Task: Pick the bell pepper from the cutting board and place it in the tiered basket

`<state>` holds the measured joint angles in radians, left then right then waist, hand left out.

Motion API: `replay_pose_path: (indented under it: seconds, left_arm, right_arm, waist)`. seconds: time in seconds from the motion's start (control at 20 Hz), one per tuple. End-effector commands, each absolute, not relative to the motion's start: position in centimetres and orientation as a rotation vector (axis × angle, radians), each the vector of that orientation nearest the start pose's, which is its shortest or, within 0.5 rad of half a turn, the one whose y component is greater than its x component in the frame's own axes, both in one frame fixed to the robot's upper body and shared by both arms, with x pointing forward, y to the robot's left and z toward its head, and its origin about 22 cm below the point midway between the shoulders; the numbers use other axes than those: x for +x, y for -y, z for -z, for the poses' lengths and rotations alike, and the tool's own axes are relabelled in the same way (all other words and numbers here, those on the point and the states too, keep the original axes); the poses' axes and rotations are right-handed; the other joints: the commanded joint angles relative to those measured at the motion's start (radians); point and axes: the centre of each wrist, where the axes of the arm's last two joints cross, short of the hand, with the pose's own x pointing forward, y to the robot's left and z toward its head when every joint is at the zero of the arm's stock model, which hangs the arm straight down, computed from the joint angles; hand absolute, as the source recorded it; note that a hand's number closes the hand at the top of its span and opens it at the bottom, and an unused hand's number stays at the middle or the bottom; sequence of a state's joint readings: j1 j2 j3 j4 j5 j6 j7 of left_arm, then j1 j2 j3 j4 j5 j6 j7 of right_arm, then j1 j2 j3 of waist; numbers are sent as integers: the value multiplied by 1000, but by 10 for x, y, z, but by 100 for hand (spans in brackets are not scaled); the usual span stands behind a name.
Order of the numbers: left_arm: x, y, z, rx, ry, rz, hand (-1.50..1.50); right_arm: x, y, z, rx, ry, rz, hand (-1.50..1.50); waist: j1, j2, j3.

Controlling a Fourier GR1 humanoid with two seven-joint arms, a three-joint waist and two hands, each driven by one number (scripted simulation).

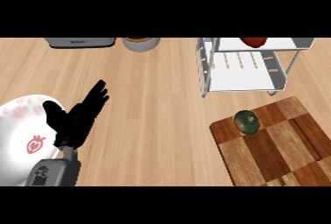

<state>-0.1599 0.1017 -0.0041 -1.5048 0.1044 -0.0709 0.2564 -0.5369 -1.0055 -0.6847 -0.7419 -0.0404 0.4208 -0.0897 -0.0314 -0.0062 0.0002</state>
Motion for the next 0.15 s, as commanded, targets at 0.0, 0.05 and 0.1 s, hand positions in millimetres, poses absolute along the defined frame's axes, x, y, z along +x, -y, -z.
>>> replay_pose_path:
  seconds: [0.0,0.05,0.1]
  left_arm:
    - [270,-214,-31,-108,1395,148,0]
    - [267,-231,-27,-95,1373,105,0]
    - [281,-230,-35,-90,1381,119,0]
  right_arm:
    - [209,605,-250,-693,1650,16,-150]
    - [182,619,-251,-674,1677,-1,-150]
    - [175,623,-235,-671,1664,30,-150]
  waist:
    - [23,4,0]
    - [10,1,0]
    - [13,3,0]
